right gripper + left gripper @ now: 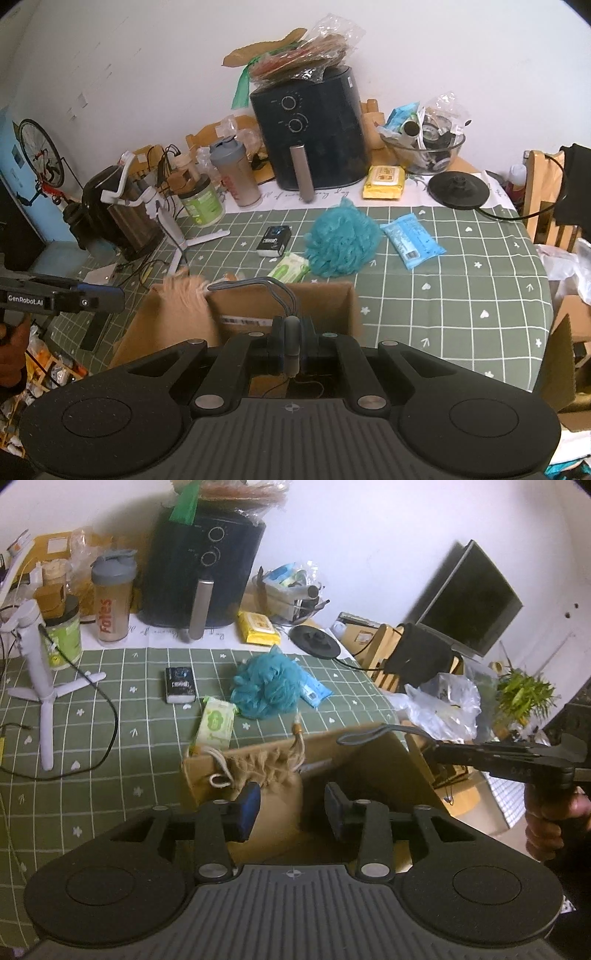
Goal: Organize soft objects
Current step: 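Carry the pouch and cable over the box and release both into it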
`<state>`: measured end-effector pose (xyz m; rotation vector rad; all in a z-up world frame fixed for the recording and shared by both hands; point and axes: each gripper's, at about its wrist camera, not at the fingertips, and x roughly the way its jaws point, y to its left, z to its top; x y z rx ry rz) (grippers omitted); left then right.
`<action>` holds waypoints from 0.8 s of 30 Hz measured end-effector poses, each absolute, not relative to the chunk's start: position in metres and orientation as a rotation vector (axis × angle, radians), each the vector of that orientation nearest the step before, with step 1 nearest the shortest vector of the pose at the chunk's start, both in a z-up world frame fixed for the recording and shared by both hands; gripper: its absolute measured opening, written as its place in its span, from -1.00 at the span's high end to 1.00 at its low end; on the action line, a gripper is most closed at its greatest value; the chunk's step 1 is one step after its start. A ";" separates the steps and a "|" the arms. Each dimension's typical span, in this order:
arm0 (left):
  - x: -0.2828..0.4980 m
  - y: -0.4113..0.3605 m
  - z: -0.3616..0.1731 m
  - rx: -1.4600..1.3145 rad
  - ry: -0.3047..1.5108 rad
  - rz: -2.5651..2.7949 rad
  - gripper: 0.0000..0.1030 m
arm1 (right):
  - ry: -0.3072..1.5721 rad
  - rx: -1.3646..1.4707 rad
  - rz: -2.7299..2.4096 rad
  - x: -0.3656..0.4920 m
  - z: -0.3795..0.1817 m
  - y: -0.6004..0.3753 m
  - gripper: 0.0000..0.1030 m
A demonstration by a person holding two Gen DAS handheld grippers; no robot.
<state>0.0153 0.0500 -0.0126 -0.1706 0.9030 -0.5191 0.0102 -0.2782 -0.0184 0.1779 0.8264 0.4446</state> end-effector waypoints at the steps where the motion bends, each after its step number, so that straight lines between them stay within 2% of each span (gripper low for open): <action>1: 0.013 0.050 -0.014 -0.166 0.904 -0.511 0.23 | 0.829 0.179 0.444 0.009 -0.019 -0.277 0.81; 18: -0.018 0.070 -0.031 -0.198 0.934 -0.404 0.19 | 0.844 0.158 0.537 0.003 -0.019 -0.227 0.80; 21: -0.021 0.074 -0.032 -0.212 0.939 -0.386 0.11 | 0.881 0.137 0.552 0.011 -0.025 -0.211 0.77; 23: -0.022 0.076 -0.034 -0.220 0.937 -0.378 0.05 | 0.897 0.122 0.553 0.014 -0.029 -0.203 0.40; 24: -0.023 0.076 -0.034 -0.224 0.938 -0.375 0.04 | 0.900 0.113 0.550 0.014 -0.031 -0.200 0.02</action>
